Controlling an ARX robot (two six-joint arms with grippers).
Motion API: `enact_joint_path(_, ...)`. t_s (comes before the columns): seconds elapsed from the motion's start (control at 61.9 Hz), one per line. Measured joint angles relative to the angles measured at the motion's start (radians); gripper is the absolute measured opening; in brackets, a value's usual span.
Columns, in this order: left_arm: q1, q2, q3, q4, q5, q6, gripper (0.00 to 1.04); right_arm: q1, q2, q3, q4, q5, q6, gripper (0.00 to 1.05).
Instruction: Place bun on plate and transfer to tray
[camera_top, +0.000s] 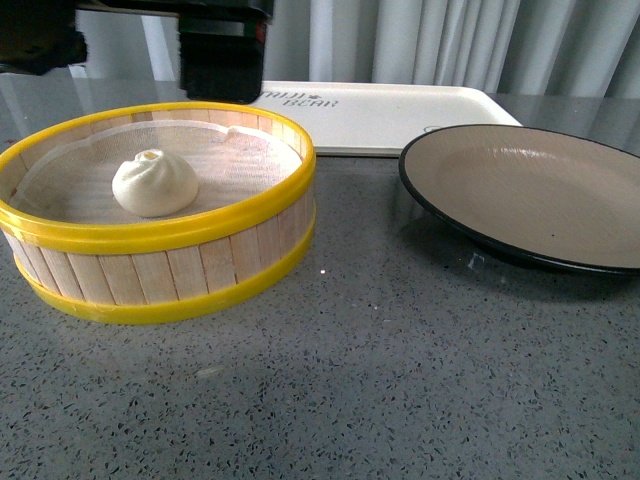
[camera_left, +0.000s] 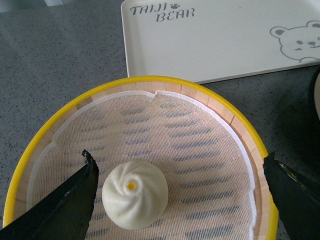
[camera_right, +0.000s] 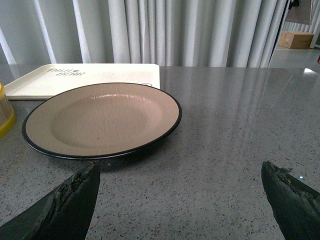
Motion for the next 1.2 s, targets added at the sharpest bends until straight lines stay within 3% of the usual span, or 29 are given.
enact_joint_path(0.485,0.156,0.159,0.154,-0.18,-0.021,0.011,0.98,0.0,0.0,0.0,0.0,0.0,0.0,0.96)
enact_joint_path(1.196,0.132,0.169,0.155,-0.224,0.003,-0.018,0.98,0.0,0.0,0.0,0.0,0.0,0.0,0.96)
